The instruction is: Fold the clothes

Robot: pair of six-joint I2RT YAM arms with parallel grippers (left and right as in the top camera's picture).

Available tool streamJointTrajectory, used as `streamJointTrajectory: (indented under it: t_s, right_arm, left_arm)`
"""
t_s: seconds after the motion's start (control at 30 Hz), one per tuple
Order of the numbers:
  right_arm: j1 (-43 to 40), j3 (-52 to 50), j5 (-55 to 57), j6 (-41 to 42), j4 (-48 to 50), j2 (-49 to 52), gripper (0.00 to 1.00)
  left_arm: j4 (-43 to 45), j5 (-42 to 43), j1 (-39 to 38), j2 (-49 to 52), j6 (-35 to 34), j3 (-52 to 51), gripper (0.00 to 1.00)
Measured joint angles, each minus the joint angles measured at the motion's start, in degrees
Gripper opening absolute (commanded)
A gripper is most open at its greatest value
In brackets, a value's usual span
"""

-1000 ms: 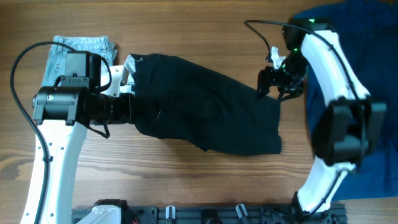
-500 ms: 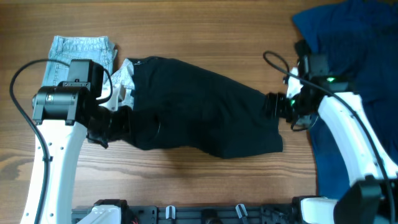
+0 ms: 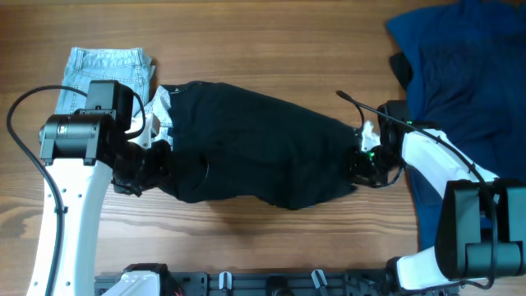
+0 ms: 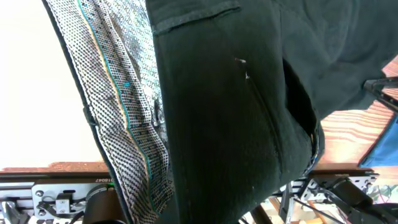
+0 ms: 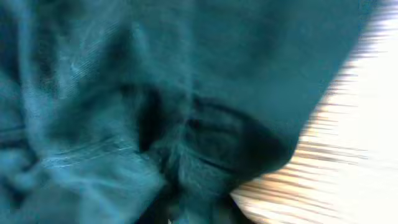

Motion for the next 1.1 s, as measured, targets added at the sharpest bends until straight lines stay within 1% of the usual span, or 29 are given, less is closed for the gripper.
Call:
streamJointTrajectory:
  t_s: [0.03, 0.13, 0.3, 0.43, 0.5, 0.6, 0.7, 0.83, 0.93, 1.07, 1.1]
  right_arm:
    - [-0.04, 0.02, -3.56, -1.38, 0.02, -0.17, 0.04]
    - [-0.48, 1.05, -5.73, -2.71, -1.86, -4.11, 0.04]
    - [-2.19, 5.92, 1.36, -0.07, -4.37, -15.58, 0.04]
    - [-3.82, 8.09, 4.0, 0.55, -0.57, -21.66, 0.04]
    - [-4.79, 10.45, 5.64, 2.78, 0.24, -24.57, 0.04]
    - [-7.3, 18.18, 9.05, 8.22, -2.19, -28.59, 0.04]
    - [-10.05, 31.76, 11.17, 10.05, -5.55, -29.97, 0.04]
    - [-11.56, 45.22, 12.63, 10.21, -10.95, -30.16, 0.04]
    - [-12.11, 52.98, 13.16, 9.99, -14.62, -29.9, 0.04]
    - [-12.11, 57.31, 14.03, 8.68, -15.8, -29.38, 0.05]
    - [-12.11, 58.23, 14.56, 8.44, -15.82, -29.14, 0.03]
  left_arm:
    - [0.0, 0.0, 0.02, 0.0, -0.07, 0.0, 0.04]
    - [0.0, -0.02, 0.07, 0.0, -0.15, 0.0, 0.04]
    - [1.09, 0.0, 0.07, 0.0, -0.11, 0.0, 0.04]
    - [4.48, 0.44, 0.07, 0.04, 1.49, 1.25, 0.04]
    - [4.9, 0.72, 0.04, 0.09, 2.73, 6.6, 0.04]
    - [5.44, 1.05, -1.64, 0.2, 5.57, 20.35, 0.04]
    - [6.71, 1.42, -6.27, -0.26, 9.66, 34.71, 0.04]
    - [6.75, -0.22, -12.83, -1.14, 13.2, 45.42, 0.04]
    - [6.69, -4.26, -15.56, -3.26, 14.43, 48.81, 0.04]
    - [6.69, -6.58, -16.76, -6.25, 14.99, 49.35, 0.04]
    - [6.69, -6.97, -16.85, -7.08, 15.04, 49.35, 0.04]
